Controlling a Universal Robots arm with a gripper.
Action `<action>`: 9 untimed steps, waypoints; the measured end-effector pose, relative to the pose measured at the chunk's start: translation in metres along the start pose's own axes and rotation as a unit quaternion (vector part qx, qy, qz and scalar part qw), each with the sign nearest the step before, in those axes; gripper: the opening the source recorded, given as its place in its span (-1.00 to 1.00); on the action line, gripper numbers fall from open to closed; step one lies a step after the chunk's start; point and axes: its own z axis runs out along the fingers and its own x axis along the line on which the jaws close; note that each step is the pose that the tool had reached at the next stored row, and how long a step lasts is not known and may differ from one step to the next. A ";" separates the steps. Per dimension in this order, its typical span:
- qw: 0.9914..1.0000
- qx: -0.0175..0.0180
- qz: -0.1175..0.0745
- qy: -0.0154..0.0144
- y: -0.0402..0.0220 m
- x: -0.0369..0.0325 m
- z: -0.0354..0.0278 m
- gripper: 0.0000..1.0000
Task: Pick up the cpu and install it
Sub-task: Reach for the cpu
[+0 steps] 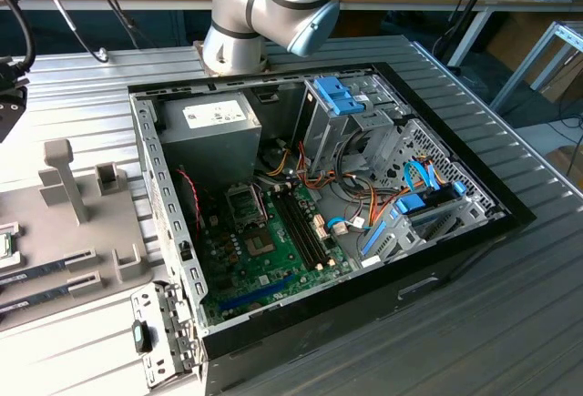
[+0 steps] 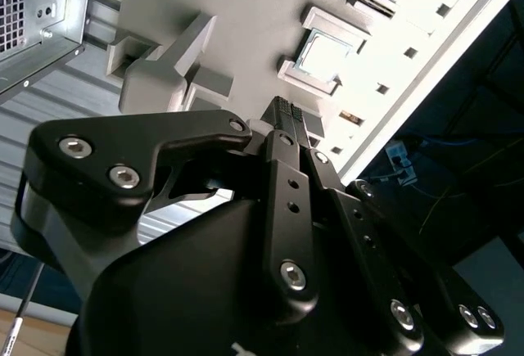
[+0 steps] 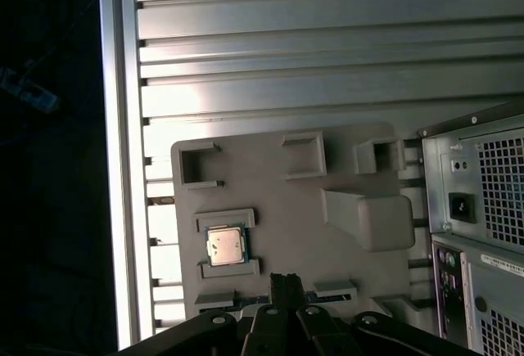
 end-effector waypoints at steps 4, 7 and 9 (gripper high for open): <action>1.000 0.000 0.000 0.000 -0.0001 0.0001 0.0010 -0.79; 1.000 0.000 0.000 0.000 -0.0001 0.0003 0.0022 -0.79; 1.000 0.000 0.000 0.000 -0.0002 0.0004 0.0033 -0.79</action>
